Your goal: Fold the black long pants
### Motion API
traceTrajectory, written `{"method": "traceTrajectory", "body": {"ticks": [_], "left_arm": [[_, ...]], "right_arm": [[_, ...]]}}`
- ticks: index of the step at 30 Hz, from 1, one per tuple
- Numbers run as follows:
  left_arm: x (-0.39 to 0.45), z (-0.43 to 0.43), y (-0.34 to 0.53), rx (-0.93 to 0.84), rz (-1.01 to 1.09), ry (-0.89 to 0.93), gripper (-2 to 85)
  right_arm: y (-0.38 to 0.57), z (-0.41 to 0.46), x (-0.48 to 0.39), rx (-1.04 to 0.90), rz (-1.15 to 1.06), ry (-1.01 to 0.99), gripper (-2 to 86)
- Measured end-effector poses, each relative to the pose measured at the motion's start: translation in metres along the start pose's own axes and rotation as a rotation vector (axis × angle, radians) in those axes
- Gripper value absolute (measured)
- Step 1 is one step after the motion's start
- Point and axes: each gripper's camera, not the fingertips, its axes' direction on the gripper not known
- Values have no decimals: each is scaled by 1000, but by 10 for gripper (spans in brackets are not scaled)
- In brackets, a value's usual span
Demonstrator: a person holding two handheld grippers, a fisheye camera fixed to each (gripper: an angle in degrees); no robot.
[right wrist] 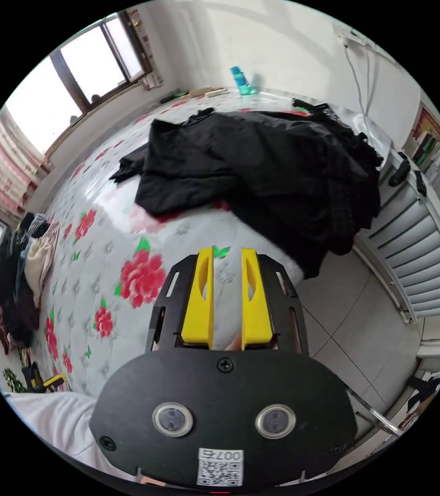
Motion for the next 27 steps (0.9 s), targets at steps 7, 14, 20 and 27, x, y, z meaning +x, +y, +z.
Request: {"method": "traceTrajectory", "body": {"ticks": [7, 14, 20, 27], "left_arm": [[-9, 4, -14, -44, -182, -9, 27], [-18, 4, -10, -59, -387, 124, -7], [-3, -2, -17, 12, -382, 316, -9], [14, -31, -52, 87, -287, 344, -10]], "right_arm": [[-106, -22, 103, 70, 100, 203, 104], [-172, 21, 125, -59, 216, 88, 60], [-224, -45, -55, 218, -207, -408, 35], [-244, -58, -238, 85, -690, -944, 57]]}}
